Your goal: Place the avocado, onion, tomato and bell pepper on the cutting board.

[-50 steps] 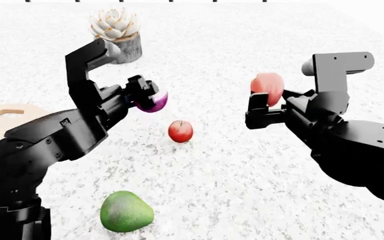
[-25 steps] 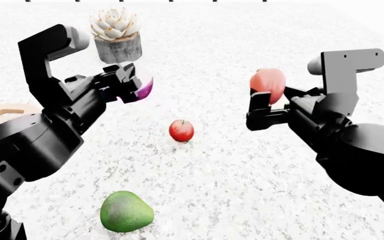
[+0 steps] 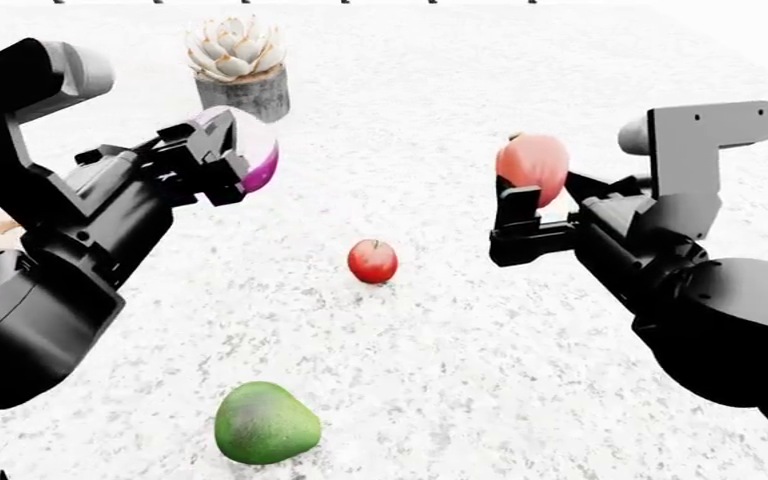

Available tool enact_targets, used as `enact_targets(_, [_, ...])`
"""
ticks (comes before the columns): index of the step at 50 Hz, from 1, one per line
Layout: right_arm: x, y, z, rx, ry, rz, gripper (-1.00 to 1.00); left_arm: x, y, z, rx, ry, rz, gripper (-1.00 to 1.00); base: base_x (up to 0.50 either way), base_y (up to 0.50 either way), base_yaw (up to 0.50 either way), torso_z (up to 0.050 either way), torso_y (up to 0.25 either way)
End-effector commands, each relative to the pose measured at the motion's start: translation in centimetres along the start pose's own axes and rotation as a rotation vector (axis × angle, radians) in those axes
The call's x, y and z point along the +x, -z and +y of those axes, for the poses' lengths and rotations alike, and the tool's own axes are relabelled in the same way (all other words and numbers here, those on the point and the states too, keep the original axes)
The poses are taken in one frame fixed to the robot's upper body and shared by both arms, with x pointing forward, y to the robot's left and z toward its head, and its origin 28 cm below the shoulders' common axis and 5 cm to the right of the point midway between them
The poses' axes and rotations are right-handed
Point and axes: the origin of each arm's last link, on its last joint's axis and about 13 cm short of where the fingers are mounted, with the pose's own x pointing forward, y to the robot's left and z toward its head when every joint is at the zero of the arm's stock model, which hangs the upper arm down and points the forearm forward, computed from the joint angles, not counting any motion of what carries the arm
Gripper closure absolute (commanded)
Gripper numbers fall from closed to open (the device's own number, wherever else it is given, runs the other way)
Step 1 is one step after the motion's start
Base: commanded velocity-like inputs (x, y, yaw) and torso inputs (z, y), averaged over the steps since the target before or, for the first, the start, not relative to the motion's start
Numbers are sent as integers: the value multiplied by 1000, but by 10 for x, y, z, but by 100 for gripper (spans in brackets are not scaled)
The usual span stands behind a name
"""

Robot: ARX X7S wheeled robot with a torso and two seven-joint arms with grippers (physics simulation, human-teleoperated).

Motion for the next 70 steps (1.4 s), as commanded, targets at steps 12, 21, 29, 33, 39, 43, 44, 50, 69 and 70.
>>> enact_targets(12, [-4, -6, 3, -20, -20, -29, 100, 0, 1, 2, -2, -8, -22, 100, 0, 500, 0, 0, 1])
enact_targets(21, [-3, -4, 3, -19, -23, -30, 100, 0, 1, 1, -1, -7, -21, 100, 0, 500, 0, 0, 0])
enact_targets(29, [-7, -6, 2, -18, -23, -26, 100, -4, 1, 2, -9, -10, -17, 100, 0, 500, 0, 0, 1])
enact_targets(33, [-8, -6, 2, -20, -24, -26, 100, -4, 0, 2, -10, -10, -17, 100, 0, 500, 0, 0, 0])
enact_targets(39, [-7, -6, 2, -20, -24, -27, 100, -4, 0, 2, -11, -12, -17, 100, 0, 500, 0, 0, 0])
enact_targets(43, [-6, -6, 3, -21, -26, -28, 100, -4, 1, 2, -11, -9, -17, 100, 0, 500, 0, 0, 3])
enact_targets(44, [-6, -6, 3, -23, -25, -29, 100, -4, 1, 2, -10, -10, -17, 100, 0, 500, 0, 0, 0])
enact_targets(50, [-3, -5, 4, -19, -28, -30, 100, -4, 1, 2, -11, -12, -18, 100, 0, 500, 0, 0, 0])
enact_targets(69, [-8, -5, 3, -16, -30, -31, 100, -1, 6, 5, -16, -21, -13, 100, 0, 432, 0, 1, 1])
enact_targets(70, [-8, -6, 3, -18, -30, -32, 100, -1, 6, 6, -16, -22, -12, 100, 0, 0, 0, 0, 0])
